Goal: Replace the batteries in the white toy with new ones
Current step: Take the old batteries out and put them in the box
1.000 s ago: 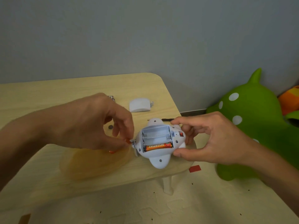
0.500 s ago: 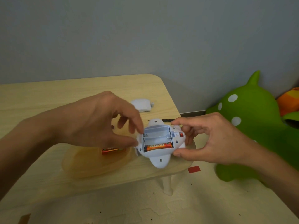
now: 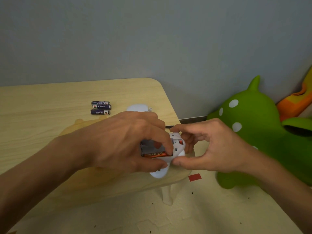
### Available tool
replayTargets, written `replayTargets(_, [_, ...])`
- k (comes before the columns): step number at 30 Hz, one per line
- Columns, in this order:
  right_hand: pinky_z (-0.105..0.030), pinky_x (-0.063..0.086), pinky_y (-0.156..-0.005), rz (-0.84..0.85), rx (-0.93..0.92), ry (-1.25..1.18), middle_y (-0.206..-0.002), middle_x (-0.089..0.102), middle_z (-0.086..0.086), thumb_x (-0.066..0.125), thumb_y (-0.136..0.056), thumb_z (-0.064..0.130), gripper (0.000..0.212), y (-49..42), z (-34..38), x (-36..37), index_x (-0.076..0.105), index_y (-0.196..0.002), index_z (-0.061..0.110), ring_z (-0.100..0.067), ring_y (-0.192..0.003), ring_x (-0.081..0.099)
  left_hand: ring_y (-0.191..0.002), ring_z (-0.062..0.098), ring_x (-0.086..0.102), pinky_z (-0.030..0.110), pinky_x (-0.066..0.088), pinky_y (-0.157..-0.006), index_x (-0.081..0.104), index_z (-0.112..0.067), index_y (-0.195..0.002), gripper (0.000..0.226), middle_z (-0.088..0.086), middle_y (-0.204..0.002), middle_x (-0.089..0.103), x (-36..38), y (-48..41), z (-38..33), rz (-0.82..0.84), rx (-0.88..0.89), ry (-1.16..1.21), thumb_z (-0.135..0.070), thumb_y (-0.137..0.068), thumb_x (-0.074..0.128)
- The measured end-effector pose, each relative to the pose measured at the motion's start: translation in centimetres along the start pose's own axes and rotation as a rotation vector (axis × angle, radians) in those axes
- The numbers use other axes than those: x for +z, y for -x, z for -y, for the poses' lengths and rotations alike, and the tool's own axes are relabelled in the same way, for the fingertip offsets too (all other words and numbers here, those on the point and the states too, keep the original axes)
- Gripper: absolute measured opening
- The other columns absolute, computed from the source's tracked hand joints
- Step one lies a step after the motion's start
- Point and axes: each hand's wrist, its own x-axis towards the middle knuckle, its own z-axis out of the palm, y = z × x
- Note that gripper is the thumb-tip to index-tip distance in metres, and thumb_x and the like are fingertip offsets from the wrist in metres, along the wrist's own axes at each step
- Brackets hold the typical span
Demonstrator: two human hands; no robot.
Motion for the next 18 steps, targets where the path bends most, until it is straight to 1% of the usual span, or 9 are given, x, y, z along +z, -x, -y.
replayTargets(3, [-0.044,0.066,-0.077,0.003,0.006,-0.021,-0.090,0.080,-0.002,0.092,-0.077,0.032,0.048,0.0,0.0,-0.1,0.078,-0.122,0.021,-0.021,-0.076,0.075,-0.089,0.007,0.052,0.033,0.048,-0.072,0.068,-0.044,-0.111,0.029,-0.015,-0.093,0.066,0.1,0.1,0.0,0.009,0.025,-0.036,-0.062,-0.090,0.060])
replayTargets(6, [-0.046,0.066,-0.078,0.009,0.009,-0.041,-0.092,0.081,-0.004,0.092,-0.078,0.029,0.044,-0.2,0.0,-0.1,0.078,-0.119,0.022,-0.023,-0.076,0.075,-0.083,0.009,0.048,0.034,0.045,-0.067,0.062,-0.041,-0.101,0.021,-0.014,-0.083,0.061,0.4,-0.1,-0.3,0.007,0.058,-0.066,-0.060,-0.091,0.061])
replayTargets(7, [-0.046,0.065,-0.080,0.012,0.012,-0.044,-0.093,0.081,-0.004,0.091,-0.078,0.029,0.043,-0.2,-0.1,0.0,0.078,-0.118,0.022,-0.023,-0.076,0.075,-0.081,0.009,0.048,0.032,0.044,-0.065,0.058,-0.040,-0.098,0.019,-0.013,-0.080,0.059,0.3,-0.1,-0.4,-0.004,0.063,-0.056,-0.057,-0.091,0.062])
replayTargets(9, [-0.046,0.066,-0.083,0.013,0.030,-0.049,-0.094,0.081,-0.004,0.092,-0.077,0.032,0.047,-0.1,0.0,0.0,0.078,-0.121,0.023,-0.021,-0.076,0.075,-0.078,0.009,0.053,0.025,0.043,-0.064,0.054,-0.039,-0.096,0.017,-0.014,-0.078,0.057,-0.1,-0.2,-0.2,-0.024,0.055,0.002,-0.051,-0.091,0.065])
replayTargets(11, [-0.044,0.066,-0.083,0.006,0.043,-0.049,-0.092,0.081,-0.002,0.093,-0.076,0.032,0.052,0.1,0.0,-0.1,0.077,-0.125,0.023,-0.018,-0.076,0.075,-0.080,0.008,0.061,0.020,0.044,-0.066,0.058,-0.037,-0.097,0.013,-0.014,-0.080,0.062,-0.5,-0.1,0.3,-0.033,0.041,0.081,-0.042,-0.092,0.069])
replayTargets(13, [-0.042,0.066,-0.081,0.008,0.040,-0.029,-0.092,0.081,-0.001,0.094,-0.076,0.032,0.053,0.1,0.0,0.0,0.077,-0.126,0.023,-0.019,-0.078,0.075,-0.082,0.009,0.068,0.020,0.049,-0.067,0.064,-0.033,-0.097,0.012,-0.014,-0.083,0.067,-0.6,0.0,0.6,-0.056,0.037,0.157,-0.031,-0.091,0.075])
replayTargets(16, [-0.040,0.066,-0.080,0.009,0.030,-0.025,-0.091,0.081,0.000,0.095,-0.076,0.032,0.055,0.1,0.0,-0.1,0.076,-0.127,0.022,-0.017,-0.076,0.074,-0.082,0.012,0.073,0.027,0.054,-0.067,0.069,-0.027,-0.096,0.017,-0.013,-0.084,0.072,-0.8,0.2,0.7,-0.118,0.026,0.289,-0.021,-0.087,0.082])
replayTargets(18, [-0.037,0.067,-0.078,0.011,0.017,-0.001,-0.092,0.080,0.003,0.093,-0.076,0.036,0.058,0.0,0.1,-0.1,0.076,-0.129,0.023,-0.019,-0.080,0.075,-0.081,0.015,0.075,0.032,0.054,-0.066,0.070,-0.025,-0.096,0.017,-0.009,-0.085,0.077,-1.9,0.9,1.0,-0.145,0.014,0.345,-0.025,-0.085,0.082])
